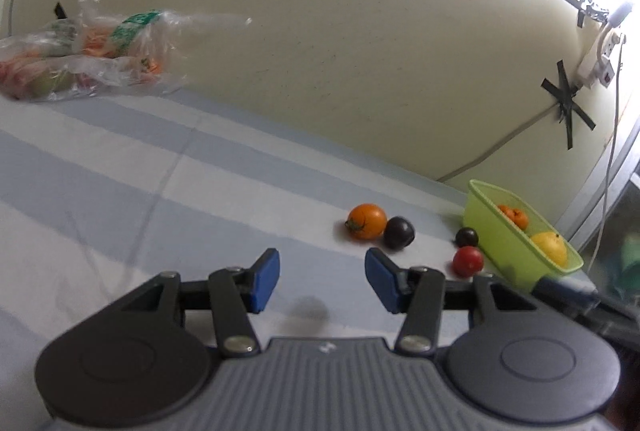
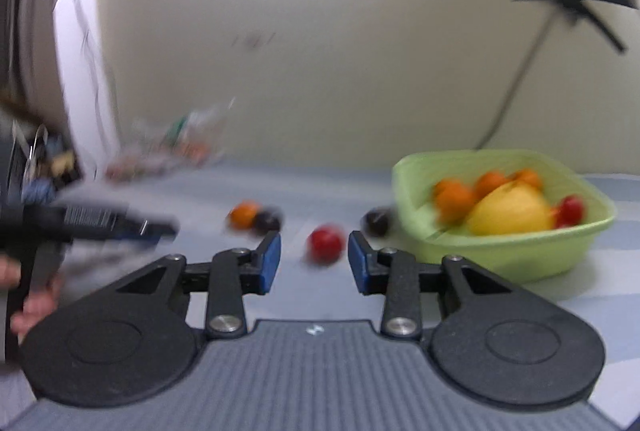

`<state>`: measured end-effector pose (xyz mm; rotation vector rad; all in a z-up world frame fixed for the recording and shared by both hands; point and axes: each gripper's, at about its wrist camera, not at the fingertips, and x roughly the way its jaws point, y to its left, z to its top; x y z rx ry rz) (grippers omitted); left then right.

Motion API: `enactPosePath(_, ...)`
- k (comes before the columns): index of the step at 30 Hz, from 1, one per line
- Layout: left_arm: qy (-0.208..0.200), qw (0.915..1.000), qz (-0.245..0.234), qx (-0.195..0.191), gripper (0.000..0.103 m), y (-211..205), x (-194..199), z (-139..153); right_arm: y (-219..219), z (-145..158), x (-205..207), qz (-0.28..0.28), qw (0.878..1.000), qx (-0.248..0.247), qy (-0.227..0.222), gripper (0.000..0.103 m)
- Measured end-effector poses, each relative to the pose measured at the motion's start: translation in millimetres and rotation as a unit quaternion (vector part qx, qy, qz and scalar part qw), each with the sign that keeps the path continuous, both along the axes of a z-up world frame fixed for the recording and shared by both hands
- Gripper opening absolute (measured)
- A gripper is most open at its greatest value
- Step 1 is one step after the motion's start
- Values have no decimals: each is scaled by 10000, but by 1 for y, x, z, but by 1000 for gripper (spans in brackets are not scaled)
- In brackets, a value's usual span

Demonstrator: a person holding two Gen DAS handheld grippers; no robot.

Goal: Organize fruits
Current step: 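Grasp a tangerine with the left tool while the right tool grasps a dark purple tomato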

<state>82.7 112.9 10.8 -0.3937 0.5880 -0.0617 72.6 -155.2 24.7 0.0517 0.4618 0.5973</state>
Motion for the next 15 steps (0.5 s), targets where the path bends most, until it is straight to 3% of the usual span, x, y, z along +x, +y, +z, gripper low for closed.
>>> enactPosePath(3, -52, 9998, -199, -85, 49, 3, 17, 2, 20, -1, 2, 53, 9995, -296, 91, 40)
enactPosePath(10, 156, 9935, -511, -1004, 55, 9, 71, -4, 57, 7, 32, 281, 9982, -498, 189, 41)
enactPosePath(15, 231, 9889, -666, -1305, 55, 4, 88, -19, 89, -8, 65, 440, 9940, -941, 336, 42)
